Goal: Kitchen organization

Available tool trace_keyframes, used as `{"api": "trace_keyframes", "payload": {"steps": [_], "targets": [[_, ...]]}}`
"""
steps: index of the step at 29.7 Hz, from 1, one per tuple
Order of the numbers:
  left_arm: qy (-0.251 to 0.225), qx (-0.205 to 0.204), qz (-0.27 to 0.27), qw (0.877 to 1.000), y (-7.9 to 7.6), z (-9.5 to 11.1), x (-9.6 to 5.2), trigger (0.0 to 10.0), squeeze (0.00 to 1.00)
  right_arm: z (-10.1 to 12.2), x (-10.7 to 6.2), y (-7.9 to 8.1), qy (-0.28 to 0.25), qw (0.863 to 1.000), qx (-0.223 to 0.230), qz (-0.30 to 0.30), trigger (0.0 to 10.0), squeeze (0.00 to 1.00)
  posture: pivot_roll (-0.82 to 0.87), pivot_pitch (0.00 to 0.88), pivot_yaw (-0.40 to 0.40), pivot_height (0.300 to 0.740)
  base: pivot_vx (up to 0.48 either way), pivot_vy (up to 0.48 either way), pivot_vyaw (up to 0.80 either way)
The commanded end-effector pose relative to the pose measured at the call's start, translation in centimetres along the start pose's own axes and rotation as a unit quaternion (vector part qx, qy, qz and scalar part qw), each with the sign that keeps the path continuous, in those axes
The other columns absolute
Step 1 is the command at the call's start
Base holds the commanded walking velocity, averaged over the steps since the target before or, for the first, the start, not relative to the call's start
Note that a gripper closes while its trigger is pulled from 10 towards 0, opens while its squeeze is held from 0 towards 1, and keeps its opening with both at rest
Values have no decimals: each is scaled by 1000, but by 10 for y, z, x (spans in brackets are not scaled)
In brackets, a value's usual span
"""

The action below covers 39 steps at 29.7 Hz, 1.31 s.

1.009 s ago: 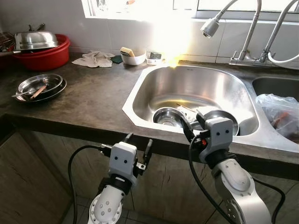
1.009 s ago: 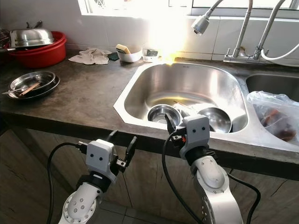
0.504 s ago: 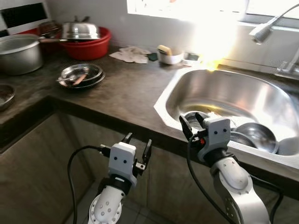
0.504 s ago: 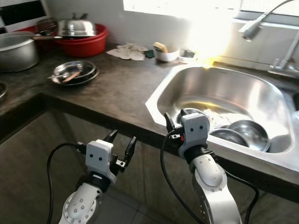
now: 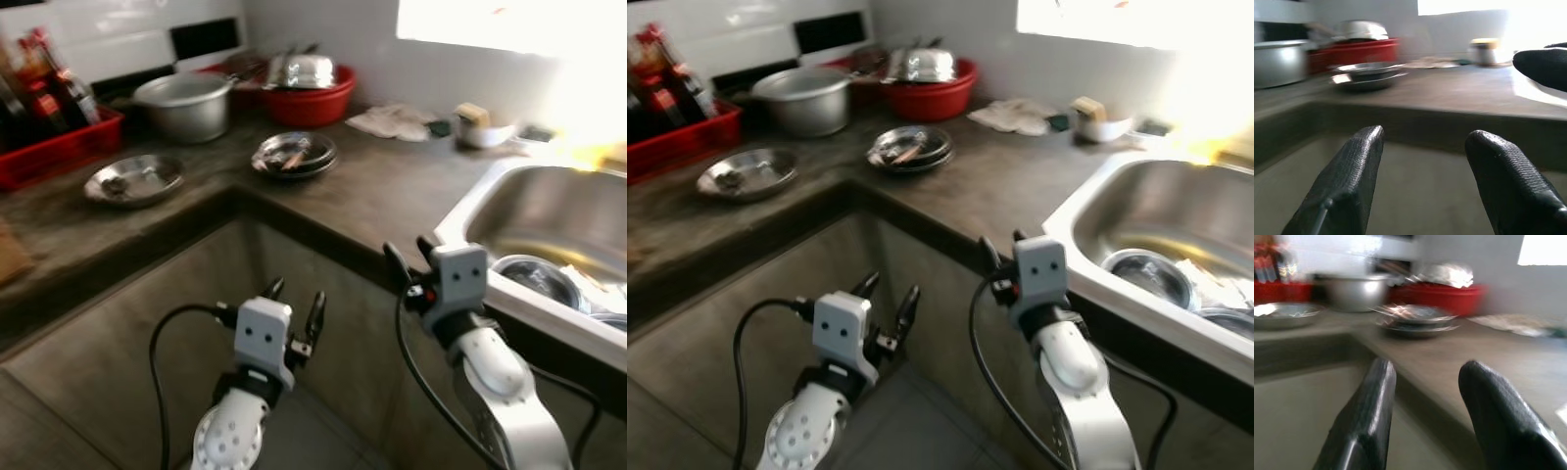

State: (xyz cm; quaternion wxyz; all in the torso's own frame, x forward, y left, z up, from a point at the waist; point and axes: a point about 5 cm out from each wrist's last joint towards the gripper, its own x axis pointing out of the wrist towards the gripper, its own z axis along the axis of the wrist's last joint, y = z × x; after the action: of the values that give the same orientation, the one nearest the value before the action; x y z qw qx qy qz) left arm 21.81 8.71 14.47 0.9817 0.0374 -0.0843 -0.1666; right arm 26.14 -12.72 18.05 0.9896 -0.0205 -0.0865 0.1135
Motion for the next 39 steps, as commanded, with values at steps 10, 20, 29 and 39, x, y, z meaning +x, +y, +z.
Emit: {"api": "trace_keyframes", "payload": {"steps": [10,20,29,39], "targets": [[4,11,7,1000,3,-1,-1,10000,0,6,3,5,-12,1000,-2,13,10000,0,41,58,-24,740,0,0,800],[5,9,2,1000,2,-3,-1,10000,0,8,7,5,-13,1000,4,18,10000,0,42,51,-26,740,392,0,173],[5,11,1,1000,2,-3,0,10000,0,9,10,5,-16,1000,7,25,10000,0,43,43,-26,740,470,0,0],[-2,11,1,1000,3,-1,0,10000,0,14,12,4,-35,999,6,32,10000,0,41,50,-23,740,455,0,379]]}}
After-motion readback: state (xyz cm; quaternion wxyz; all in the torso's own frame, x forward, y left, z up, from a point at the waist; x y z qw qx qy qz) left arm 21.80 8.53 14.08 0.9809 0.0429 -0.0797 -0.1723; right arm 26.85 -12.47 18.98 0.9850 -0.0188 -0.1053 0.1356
